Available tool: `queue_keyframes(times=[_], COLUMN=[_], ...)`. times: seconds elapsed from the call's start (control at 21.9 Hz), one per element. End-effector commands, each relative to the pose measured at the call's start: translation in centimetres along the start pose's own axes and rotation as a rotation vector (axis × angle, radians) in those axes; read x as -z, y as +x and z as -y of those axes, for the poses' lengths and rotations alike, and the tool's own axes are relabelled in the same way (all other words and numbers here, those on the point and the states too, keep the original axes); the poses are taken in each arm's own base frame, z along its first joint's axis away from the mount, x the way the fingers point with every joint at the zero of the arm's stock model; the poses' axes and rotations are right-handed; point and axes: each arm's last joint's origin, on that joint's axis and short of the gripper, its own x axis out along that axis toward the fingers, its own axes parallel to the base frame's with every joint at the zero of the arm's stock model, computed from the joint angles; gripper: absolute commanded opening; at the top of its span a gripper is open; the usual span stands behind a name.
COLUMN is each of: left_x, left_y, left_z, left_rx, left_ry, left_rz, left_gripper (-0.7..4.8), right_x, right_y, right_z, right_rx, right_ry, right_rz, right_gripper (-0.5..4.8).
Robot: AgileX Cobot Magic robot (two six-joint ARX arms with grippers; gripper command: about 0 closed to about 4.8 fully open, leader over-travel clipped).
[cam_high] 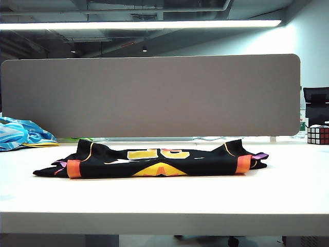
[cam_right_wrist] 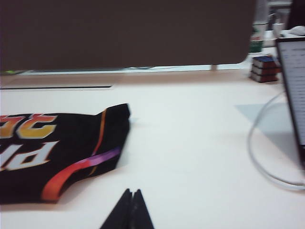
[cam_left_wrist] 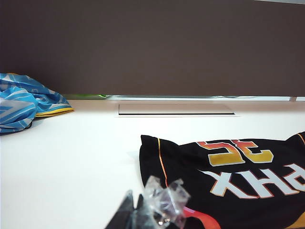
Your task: Fold the bottom side of the basketball jersey horizontally towards the center, about one-third of the way, and then fold the bottom of the basketball jersey up towards the top, creating a neat rectangle.
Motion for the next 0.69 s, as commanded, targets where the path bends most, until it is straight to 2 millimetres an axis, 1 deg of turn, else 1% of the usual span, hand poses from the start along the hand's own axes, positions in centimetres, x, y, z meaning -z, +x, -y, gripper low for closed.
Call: queue_keyframes(times=[0.05, 0.69], left_x=[-0.29, -0.26], left_y=[-0.01, -0.01], left_z=[-0.03, -0.02], left_rx=[-0.006, -0.004], left_ry=[0.005, 0.005], left_rz=[0.020, 0.017], left_gripper=[-0.05, -0.05], right_x=[-0.21, -0.21], right_y=[0.01, 0.01], right_z=[0.21, 0.20], right_rx=[0.073, 0.074], right_ry=[0.002, 0.002], right_rz=[0.040, 0.039], right_gripper=[-0.01, -0.01])
